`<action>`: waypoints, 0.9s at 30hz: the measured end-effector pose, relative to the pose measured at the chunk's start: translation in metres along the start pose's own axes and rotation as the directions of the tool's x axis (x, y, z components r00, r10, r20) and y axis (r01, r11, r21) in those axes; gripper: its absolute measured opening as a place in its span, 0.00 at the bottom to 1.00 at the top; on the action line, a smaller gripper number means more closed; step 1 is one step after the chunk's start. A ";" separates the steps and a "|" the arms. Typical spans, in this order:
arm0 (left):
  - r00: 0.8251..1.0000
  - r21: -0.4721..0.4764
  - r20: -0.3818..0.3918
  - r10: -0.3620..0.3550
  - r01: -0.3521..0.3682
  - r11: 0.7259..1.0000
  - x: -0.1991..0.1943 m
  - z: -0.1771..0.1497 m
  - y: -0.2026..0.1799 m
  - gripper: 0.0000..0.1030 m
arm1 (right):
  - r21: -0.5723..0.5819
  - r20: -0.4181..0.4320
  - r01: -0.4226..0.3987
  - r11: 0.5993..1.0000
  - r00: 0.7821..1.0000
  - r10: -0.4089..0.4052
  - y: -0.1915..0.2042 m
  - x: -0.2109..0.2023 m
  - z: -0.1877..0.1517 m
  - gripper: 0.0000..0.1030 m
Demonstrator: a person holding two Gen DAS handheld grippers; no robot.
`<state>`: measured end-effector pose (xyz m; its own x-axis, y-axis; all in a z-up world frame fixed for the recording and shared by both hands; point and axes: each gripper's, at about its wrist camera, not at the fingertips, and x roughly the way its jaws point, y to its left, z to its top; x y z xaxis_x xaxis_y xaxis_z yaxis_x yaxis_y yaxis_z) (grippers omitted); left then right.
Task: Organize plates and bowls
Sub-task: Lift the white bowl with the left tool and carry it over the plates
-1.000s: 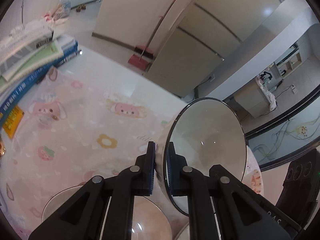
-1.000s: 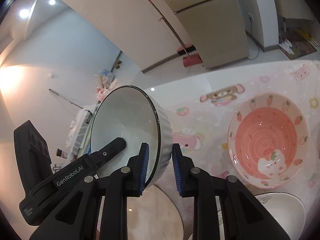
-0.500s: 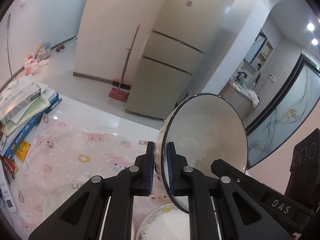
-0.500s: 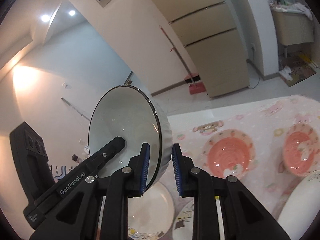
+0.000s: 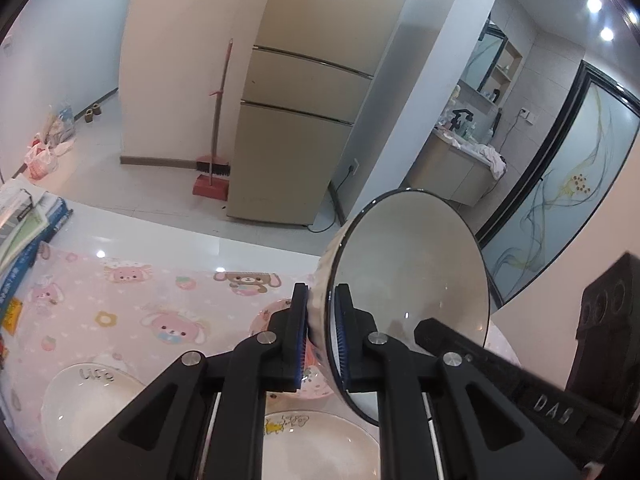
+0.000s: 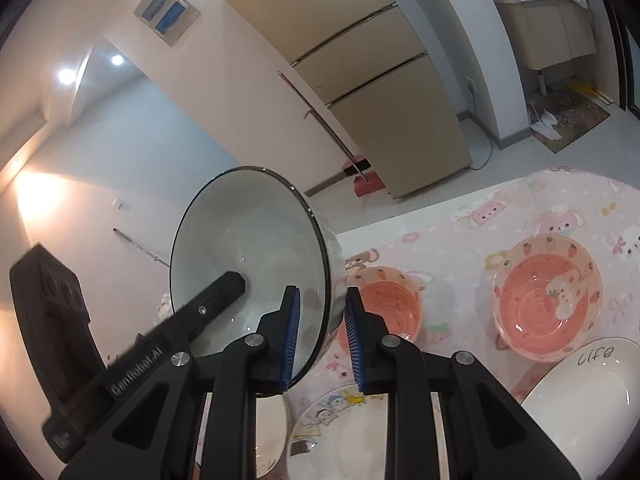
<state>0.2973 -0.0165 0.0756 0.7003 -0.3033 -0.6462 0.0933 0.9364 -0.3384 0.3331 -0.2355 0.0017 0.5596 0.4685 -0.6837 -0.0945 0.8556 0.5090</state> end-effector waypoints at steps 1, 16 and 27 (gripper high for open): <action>1.000 -0.001 -0.002 -0.010 0.010 1.000 0.004 -0.002 0.001 0.11 | 0.002 -0.011 0.007 1.000 1.000 -0.007 -0.003 0.005 0.001 0.25; 0.982 0.021 -0.157 0.107 -0.105 0.994 0.067 -0.028 0.018 0.11 | -0.082 -0.104 0.151 0.985 0.982 -0.159 -0.012 0.078 -0.019 0.25; 0.978 0.147 -0.109 0.179 -0.162 0.976 0.083 -0.041 0.012 0.12 | -0.199 -0.066 0.220 0.955 0.969 -0.237 -0.009 0.096 -0.026 0.25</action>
<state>0.3274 -0.0381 -0.0099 0.6242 -0.1485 -0.7670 0.0814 0.9888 -0.1252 0.3662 -0.1927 -0.0815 0.5102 0.2660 -0.8179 -0.1315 0.9639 0.2315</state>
